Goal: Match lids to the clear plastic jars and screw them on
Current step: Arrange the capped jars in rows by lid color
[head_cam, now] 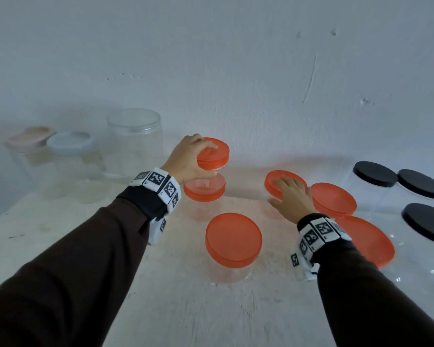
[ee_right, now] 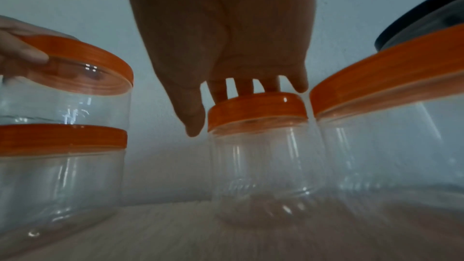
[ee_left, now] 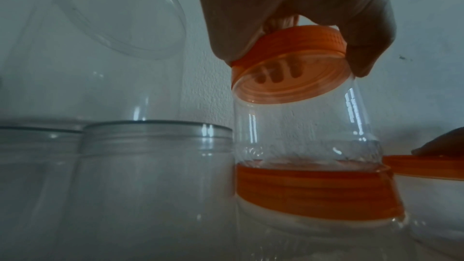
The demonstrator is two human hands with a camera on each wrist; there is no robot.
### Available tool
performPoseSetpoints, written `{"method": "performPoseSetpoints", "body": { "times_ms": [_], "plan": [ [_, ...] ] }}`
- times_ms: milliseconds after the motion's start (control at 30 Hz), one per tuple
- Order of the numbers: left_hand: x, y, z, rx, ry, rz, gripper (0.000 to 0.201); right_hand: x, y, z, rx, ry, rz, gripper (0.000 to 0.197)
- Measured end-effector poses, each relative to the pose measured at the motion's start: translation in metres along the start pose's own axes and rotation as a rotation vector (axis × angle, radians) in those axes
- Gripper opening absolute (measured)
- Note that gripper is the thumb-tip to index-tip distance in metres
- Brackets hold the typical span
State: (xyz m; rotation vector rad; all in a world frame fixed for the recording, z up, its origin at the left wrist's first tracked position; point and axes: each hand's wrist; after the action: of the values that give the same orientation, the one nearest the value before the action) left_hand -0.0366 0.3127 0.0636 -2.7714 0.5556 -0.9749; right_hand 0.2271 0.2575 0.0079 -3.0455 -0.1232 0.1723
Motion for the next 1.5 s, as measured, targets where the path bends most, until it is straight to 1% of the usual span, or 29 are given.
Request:
{"method": "performPoseSetpoints", "body": {
  "times_ms": [67,133,267,400,533,700,800,1000,1167,1200,1267,1333,1367,1400,1433,1500],
  "plan": [
    [-0.001,0.000,0.001,0.002,-0.001,0.003,0.065,-0.001,0.000,0.001,0.033,-0.037,-0.035,0.046],
    [-0.001,-0.001,0.001,0.010,-0.021,0.009,0.064,-0.004,0.000,-0.001,0.047,-0.113,-0.118,0.043],
    [-0.002,-0.001,0.002,0.018,-0.026,0.010,0.067,-0.019,-0.002,-0.006,-0.007,-0.250,-0.247,0.042],
    [-0.001,0.001,0.001,0.021,-0.028,0.010,0.069,-0.033,-0.003,-0.008,-0.031,-0.294,-0.321,0.041],
    [-0.001,0.001,0.001,0.017,-0.024,0.011,0.069,-0.042,-0.005,-0.009,-0.040,-0.324,-0.352,0.039],
    [-0.002,0.000,0.002,0.029,-0.035,0.017,0.059,-0.045,-0.007,-0.007,-0.046,-0.333,-0.361,0.038],
    [-0.002,0.000,0.003,0.034,-0.036,0.019,0.061,-0.044,-0.007,-0.007,-0.034,-0.324,-0.359,0.038],
    [-0.002,0.000,0.003,0.049,-0.043,0.020,0.058,-0.045,-0.005,-0.005,-0.035,-0.294,-0.359,0.037],
    [-0.001,0.001,0.003,0.053,-0.047,0.019,0.059,-0.049,-0.001,-0.012,-0.086,-0.280,-0.359,0.037],
    [0.000,0.001,0.003,0.053,-0.049,0.019,0.059,-0.050,0.003,-0.015,-0.080,-0.287,-0.361,0.039],
    [0.000,0.000,0.003,0.054,-0.053,0.017,0.059,-0.057,0.013,-0.021,-0.024,-0.321,-0.388,0.041],
    [0.000,0.000,0.003,0.058,-0.056,0.018,0.059,-0.066,0.030,-0.028,0.012,-0.377,-0.458,0.044],
    [-0.001,0.000,0.003,0.060,-0.057,0.019,0.060,-0.071,0.039,-0.031,-0.016,-0.403,-0.498,0.047],
    [0.000,0.000,0.003,0.060,-0.057,0.019,0.060,-0.076,0.048,-0.034,-0.078,-0.418,-0.530,0.051],
    [0.000,0.000,0.003,0.058,-0.058,0.017,0.060,-0.080,0.055,-0.036,-0.162,-0.411,-0.552,0.058],
    [0.000,0.000,0.003,0.053,-0.061,0.015,0.060,-0.084,0.065,-0.034,-0.329,-0.322,-0.568,0.073]
  ]
}}
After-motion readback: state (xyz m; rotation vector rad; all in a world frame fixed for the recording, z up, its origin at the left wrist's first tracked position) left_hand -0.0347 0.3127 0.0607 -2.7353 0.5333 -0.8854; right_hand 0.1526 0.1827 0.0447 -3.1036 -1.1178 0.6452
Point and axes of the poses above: each hand's wrist, its own y-axis away from the middle knuckle, its own z-axis out of the palm, x = y × z, and after that the axes turned 11 degrees about -z, right-handed
